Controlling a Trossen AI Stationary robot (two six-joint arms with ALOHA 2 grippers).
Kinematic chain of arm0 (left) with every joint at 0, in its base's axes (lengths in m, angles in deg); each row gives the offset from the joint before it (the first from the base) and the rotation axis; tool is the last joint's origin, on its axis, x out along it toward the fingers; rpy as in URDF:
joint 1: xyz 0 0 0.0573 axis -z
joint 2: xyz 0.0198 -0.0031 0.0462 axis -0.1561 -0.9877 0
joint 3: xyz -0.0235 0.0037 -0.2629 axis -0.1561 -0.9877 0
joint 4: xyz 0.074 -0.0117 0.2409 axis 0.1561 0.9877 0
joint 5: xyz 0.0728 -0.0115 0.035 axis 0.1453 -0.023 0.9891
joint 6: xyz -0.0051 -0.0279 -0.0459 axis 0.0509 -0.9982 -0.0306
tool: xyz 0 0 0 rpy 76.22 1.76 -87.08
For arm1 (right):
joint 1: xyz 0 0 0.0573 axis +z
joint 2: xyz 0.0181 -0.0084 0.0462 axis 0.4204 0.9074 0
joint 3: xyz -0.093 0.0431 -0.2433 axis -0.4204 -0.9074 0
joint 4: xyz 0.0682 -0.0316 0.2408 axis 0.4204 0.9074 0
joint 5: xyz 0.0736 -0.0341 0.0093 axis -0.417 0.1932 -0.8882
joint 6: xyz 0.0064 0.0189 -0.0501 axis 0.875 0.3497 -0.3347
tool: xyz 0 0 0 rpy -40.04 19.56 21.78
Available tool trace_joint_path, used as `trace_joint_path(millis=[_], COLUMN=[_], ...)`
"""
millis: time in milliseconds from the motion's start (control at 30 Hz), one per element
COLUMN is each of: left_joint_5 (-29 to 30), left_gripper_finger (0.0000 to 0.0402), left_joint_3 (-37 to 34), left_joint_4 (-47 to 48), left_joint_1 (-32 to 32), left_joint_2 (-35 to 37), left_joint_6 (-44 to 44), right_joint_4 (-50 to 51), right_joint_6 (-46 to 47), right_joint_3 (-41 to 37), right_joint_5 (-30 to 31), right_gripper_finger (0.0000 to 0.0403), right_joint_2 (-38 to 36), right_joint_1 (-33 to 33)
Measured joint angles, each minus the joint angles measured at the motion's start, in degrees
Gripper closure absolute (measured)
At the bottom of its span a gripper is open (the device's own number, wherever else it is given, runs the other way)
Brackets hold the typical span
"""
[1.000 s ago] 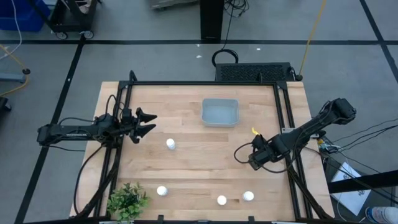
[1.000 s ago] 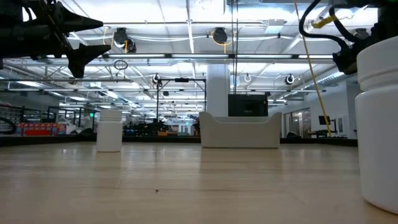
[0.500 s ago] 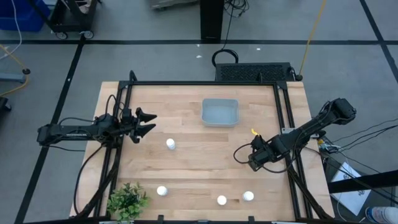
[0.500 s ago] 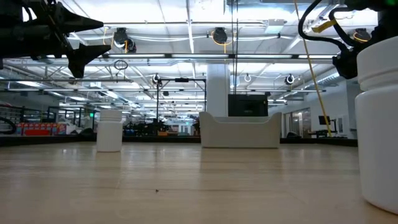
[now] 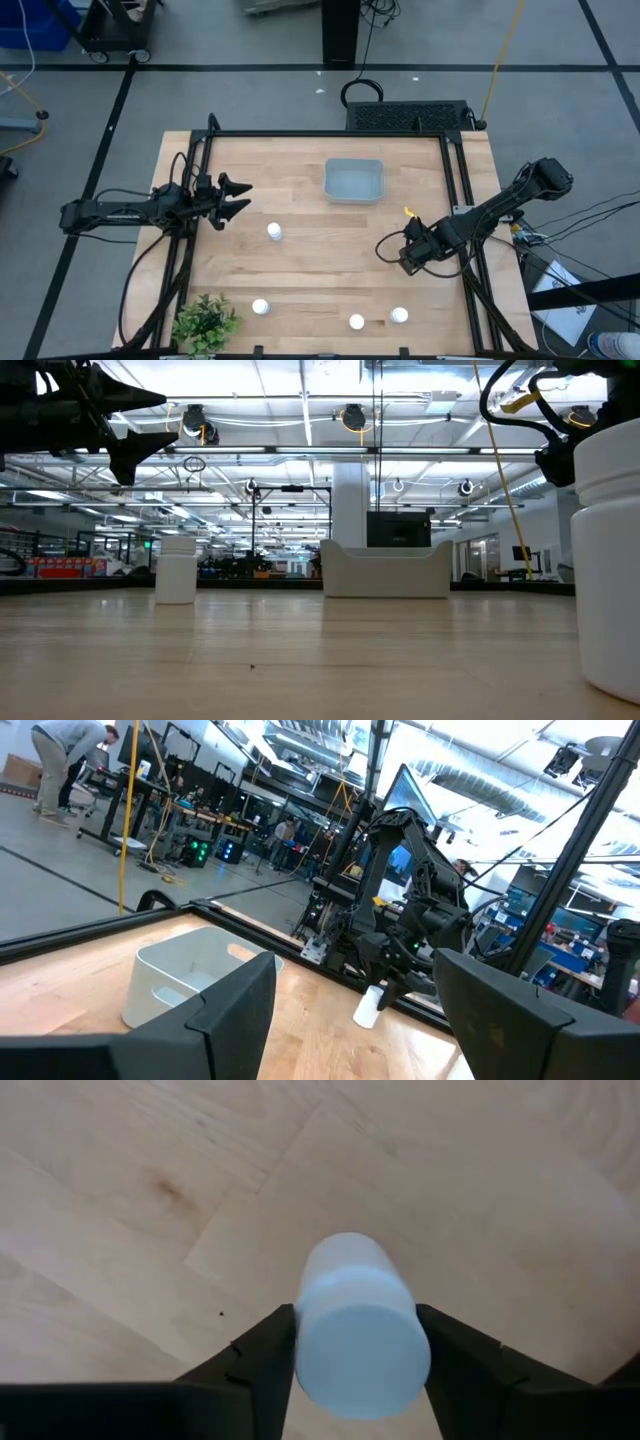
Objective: Pick and place pill bottles into a basket
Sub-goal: Put the white medicine bottle into the gray bin
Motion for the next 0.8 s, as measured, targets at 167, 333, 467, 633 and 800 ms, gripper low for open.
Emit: trace_joint_path(millis=[167, 333, 467, 633, 800], left_joint_5=[0.0, 0.0, 0.1, 0.1, 0.1], left_gripper_finger=[0.0128, 0.0128, 0.0128, 0.0128, 0.0128], left_joint_3=[0.0, 0.0, 0.0, 0.0, 0.0], left_joint_4=[0.0, 0.0, 0.0, 0.0, 0.0], left_joint_1=[0.0, 0.0, 0.0, 0.0, 0.0], left_joint_2=[0.0, 0.0, 0.0, 0.0, 0.0], left_joint_6=[0.0, 0.0, 0.2, 0.3, 0.5], right_joint_4=[-0.3, -1.7, -3.4, -6.3, -9.8], right_joint_6=[-0.8, -1.8, -2.5, -5.7, -9.9], right_joint_3=[0.0, 0.0, 0.0, 0.0, 0.0], right_joint_5=[1.1, 5.1, 11.8, 21.5, 28.8], right_gripper_finger=[0.0229, 0.0231, 0.0231, 0.0232, 0.0232], right_joint_2=[0.0, -1.9, -4.9, -8.8, -11.3], right_joint_1=[0.0, 0.0, 0.0, 0.0, 0.0])
